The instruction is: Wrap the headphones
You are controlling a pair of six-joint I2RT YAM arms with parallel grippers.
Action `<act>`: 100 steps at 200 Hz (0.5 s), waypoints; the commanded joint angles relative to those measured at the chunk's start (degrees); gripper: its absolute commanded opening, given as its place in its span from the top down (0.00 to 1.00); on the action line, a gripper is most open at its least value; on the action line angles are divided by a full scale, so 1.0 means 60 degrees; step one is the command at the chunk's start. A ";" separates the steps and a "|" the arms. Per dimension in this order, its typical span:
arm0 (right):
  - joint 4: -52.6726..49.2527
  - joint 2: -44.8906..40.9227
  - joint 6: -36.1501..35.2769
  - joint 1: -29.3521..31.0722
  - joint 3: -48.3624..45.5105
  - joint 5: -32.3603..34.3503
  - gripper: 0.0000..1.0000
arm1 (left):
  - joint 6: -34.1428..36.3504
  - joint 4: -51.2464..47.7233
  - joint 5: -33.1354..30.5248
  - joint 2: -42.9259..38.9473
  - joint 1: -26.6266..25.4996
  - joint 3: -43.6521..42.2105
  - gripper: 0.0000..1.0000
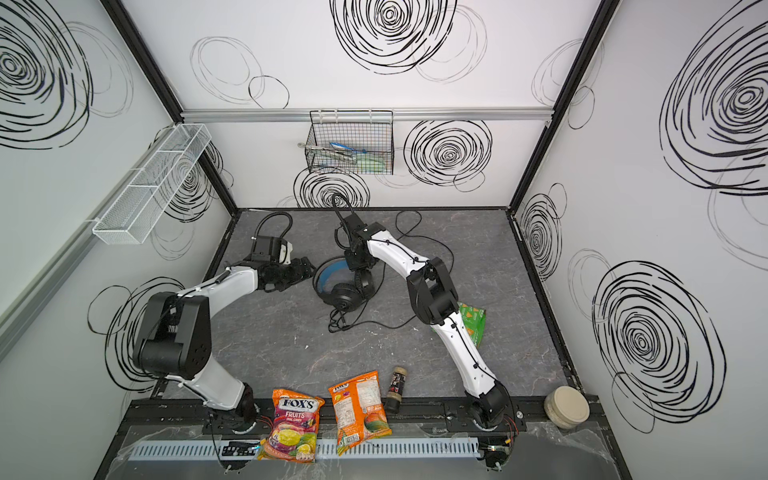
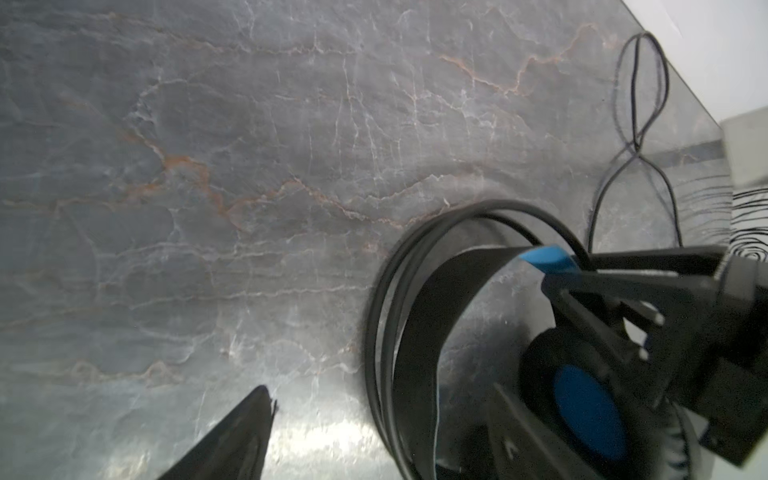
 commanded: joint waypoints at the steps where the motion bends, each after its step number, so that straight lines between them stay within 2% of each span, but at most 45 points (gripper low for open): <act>1: -0.0129 -0.0169 -0.0200 0.0069 -0.0088 -0.0182 0.56 | 0.1184 -0.1024 -0.0743 0.0671 -0.0243 0.0936 0.10; 100: -0.0162 -0.0276 -0.0170 0.0192 -0.0040 -0.0374 0.54 | 0.1544 -0.1493 -0.1288 0.1989 -0.1219 0.2053 0.15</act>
